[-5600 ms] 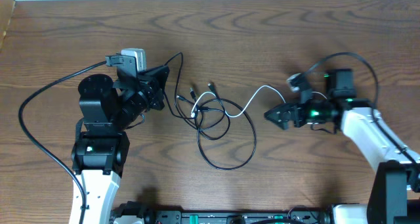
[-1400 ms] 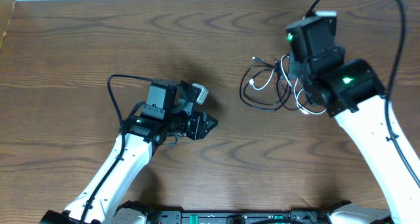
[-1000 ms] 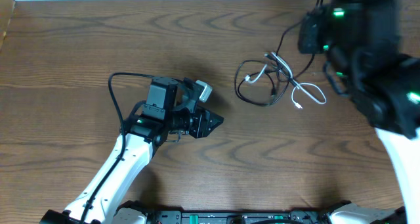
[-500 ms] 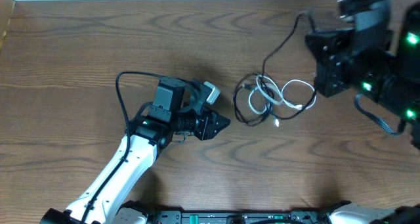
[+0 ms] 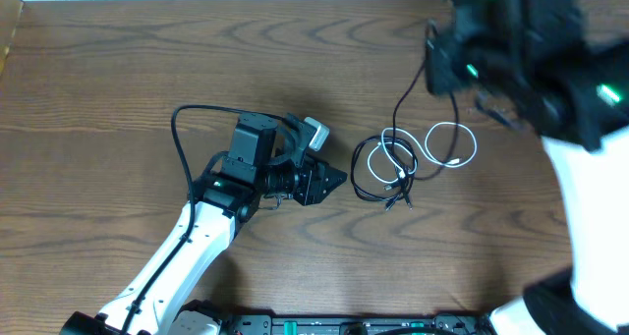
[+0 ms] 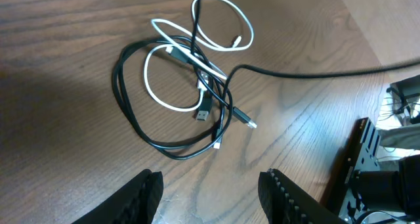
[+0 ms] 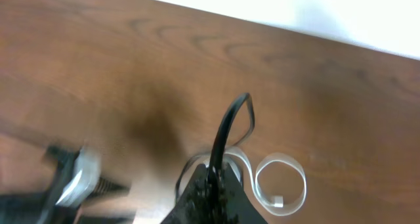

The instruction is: Untangle cables

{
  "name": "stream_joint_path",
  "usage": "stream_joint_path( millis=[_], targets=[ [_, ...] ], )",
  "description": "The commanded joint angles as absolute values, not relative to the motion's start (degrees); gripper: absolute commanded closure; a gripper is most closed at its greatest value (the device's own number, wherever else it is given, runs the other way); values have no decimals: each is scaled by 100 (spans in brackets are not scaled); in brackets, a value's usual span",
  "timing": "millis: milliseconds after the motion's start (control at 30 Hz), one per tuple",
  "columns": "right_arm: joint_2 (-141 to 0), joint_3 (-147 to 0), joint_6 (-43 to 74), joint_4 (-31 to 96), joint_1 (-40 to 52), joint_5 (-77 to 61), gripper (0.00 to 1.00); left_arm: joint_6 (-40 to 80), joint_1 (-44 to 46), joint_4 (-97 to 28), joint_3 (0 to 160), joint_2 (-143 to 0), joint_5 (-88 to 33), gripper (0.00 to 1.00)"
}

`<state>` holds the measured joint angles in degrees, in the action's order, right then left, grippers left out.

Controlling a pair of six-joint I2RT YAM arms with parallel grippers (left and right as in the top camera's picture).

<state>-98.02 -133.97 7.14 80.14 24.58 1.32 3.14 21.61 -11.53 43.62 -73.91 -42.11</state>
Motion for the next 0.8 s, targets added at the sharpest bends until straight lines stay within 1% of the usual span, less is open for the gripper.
stream_joint_path(
  millis=[0, 100, 233, 300, 500, 533, 567, 600, 667, 700, 767],
  targets=[
    [-10337, -13338, 252, 7400, 2362, 185, 99, 395, 2174, -1153, 4344, -7411, -4289, 48],
    [-10746, -13338, 141, 6565, 2359, 176, 99, 392, 2174, -1168, 4344, -7411, -4289, 48],
    [-11268, -13338, 475, 5937, 2285, 143, 99, 373, 2171, -1166, 4344, -7411, -4270, 48],
    [-11531, -13338, 506, 5896, 2268, -137, 99, 368, 2167, -1166, 4344, -7411, -4171, 48],
    [-12173, -13338, 429, 6289, 2279, -478, 99, 368, 2167, -1168, 4344, -7411, -4112, 48],
    [-12221, -13338, 281, 6335, 2276, -766, 96, 368, 2167, -1168, 4344, -7411, -4112, 48],
    [-12245, -13338, 86, 6357, 2268, -1083, 78, 368, 2167, -1166, 4344, -7411, -4112, 48],
    [-12250, -13338, -202, 6381, 2255, -1522, 37, 368, 2167, -1168, 4344, -7411, -4112, 48],
    [-12213, -13360, -639, 6455, 2250, -2233, 1, 368, 2167, -1168, 4344, -7411, -4112, 48],
    [-12195, -13378, -696, 6475, 2252, -2359, 1, 368, 2167, -1168, 4344, -7411, -4115, 48],
    [-12090, -13393, -517, 6495, 2250, -2014, 1, 368, 2167, -1194, 4344, -7411, -4112, 48]
  ],
)
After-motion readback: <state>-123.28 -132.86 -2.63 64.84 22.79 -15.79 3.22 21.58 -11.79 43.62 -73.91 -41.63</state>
